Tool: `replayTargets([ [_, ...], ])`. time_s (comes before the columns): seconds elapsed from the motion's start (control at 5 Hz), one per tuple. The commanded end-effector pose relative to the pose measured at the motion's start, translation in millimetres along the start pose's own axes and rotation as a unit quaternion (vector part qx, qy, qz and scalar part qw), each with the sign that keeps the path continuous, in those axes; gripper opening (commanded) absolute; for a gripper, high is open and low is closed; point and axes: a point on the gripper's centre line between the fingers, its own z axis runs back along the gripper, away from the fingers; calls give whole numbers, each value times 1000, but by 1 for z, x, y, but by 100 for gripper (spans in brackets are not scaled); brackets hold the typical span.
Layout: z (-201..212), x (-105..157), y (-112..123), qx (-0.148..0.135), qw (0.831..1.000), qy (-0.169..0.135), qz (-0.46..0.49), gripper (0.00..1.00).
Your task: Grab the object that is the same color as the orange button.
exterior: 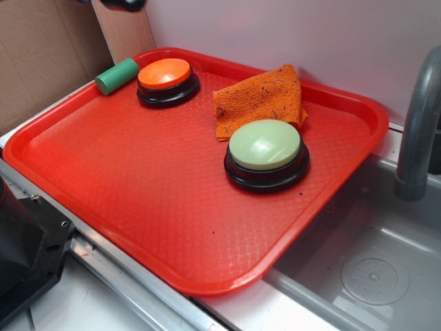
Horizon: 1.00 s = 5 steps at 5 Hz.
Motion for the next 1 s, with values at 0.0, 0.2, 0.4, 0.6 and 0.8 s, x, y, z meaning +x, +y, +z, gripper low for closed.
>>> replayTargets([
  [0.0,-58,66,8,-10,995,-99,15,100],
  [0.2,-99,85,11,-42,994,-96,19,100],
  [0.4,-139,96,12,-61,996,-64,14,100],
  [0.6,-169,102,6,-88,995,-48,-5,100],
  [0.8,-182,103,-7,-87,995,-27,-36,100],
])
